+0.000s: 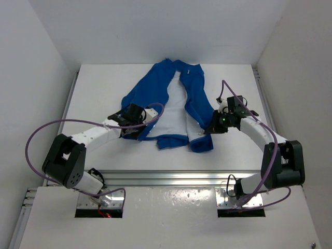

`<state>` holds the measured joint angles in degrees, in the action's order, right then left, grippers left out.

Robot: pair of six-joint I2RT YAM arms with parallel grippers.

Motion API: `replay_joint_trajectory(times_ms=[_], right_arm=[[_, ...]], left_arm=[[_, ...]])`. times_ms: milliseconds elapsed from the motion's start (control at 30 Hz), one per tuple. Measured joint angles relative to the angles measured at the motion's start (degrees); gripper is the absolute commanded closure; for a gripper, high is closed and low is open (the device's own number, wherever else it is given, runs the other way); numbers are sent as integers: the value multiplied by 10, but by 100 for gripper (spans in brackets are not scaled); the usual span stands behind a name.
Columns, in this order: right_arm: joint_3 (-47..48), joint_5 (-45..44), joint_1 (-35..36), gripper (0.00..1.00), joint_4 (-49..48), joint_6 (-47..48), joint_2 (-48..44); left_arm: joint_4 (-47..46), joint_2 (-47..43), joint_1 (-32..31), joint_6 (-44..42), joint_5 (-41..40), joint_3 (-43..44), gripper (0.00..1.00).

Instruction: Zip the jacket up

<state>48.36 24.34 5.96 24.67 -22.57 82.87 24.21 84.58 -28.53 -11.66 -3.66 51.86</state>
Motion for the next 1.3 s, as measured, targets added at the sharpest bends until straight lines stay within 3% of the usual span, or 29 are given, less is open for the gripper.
replay_joint_trajectory(times_ms=[133,367,533,767,1000,1300], right_arm=[[0,12,10,100,2,4,-2],[0,32,23,100,5,7,-21],[0,38,24,100,8,8,-21],[0,44,24,100,9,7,-21],[0,45,21,100,9,7,-21],[0,47,22,100,9,5,-20]], left_arm=[[0,0,16,-14,44,0,71],[20,5,25,0,136,27,41],[23,29,17,31,127,47,41],[23,57,-30,71,59,48,41],[21,93,-34,103,5,48,42],[23,140,-34,127,-26,71,59]])
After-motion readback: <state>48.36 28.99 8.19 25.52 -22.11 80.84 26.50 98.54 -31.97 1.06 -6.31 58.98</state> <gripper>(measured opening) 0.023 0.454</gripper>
